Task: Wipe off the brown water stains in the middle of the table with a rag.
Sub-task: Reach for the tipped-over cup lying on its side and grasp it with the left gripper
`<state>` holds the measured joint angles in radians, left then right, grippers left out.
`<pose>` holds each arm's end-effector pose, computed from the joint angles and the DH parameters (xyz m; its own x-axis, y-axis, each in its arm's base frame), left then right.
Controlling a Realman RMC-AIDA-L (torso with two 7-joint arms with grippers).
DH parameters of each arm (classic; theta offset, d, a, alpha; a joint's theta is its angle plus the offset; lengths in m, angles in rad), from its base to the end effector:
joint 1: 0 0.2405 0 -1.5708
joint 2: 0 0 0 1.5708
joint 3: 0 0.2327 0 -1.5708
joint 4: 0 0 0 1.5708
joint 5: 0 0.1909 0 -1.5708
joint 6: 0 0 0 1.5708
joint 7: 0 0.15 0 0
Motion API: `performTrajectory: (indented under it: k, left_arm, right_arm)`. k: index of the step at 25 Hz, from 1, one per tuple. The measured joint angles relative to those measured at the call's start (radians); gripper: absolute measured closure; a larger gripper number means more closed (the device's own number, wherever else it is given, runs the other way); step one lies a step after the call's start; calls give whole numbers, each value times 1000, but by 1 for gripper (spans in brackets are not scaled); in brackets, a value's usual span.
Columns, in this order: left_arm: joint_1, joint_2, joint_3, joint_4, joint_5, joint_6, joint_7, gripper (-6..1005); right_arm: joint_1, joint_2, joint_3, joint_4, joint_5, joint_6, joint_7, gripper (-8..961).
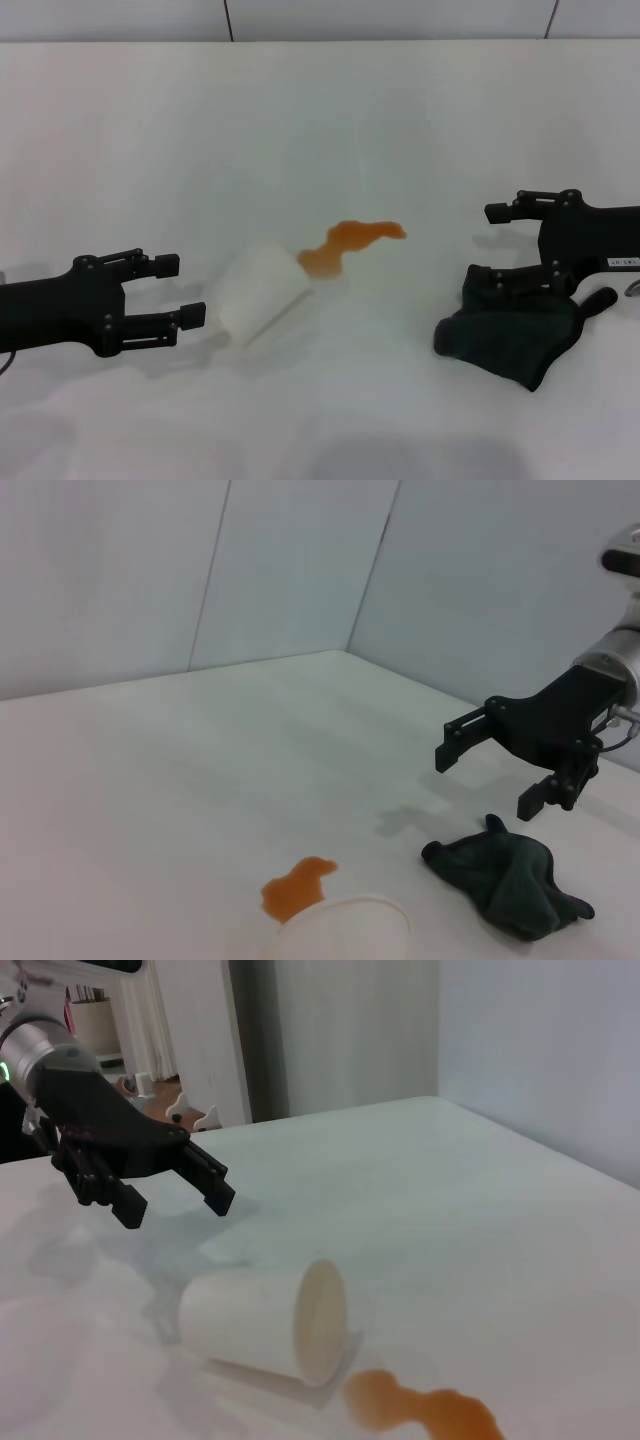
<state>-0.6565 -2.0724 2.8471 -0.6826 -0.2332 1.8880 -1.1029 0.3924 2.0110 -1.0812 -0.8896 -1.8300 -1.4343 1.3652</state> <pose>-0.2754 0.2581 0.0272 0.7793 0.4108 0.4733 0.5115 -0.8533 -0.1015 0.2334 0.3036 0.0170 0.9289 -0.1717 -0.3281 -0.2636 -0.9290 -0.2599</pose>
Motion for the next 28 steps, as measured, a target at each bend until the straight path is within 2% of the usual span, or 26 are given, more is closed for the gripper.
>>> performTrajectory:
  k: [20,25,28]
  left_arm:
    - [-1,-1,0,-13,0,8,-30,170]
    - [-47,5,0,-153,2,81,-255,171]
    - [-129,7,1,-298,61,100,-357,172]
  right_arm:
    - [-1,0,-5,0,0,0,0,98]
    - [0,0,-5,-1,0,0,0,98]
    - [7,0,-5,-2,0,0,0,98]
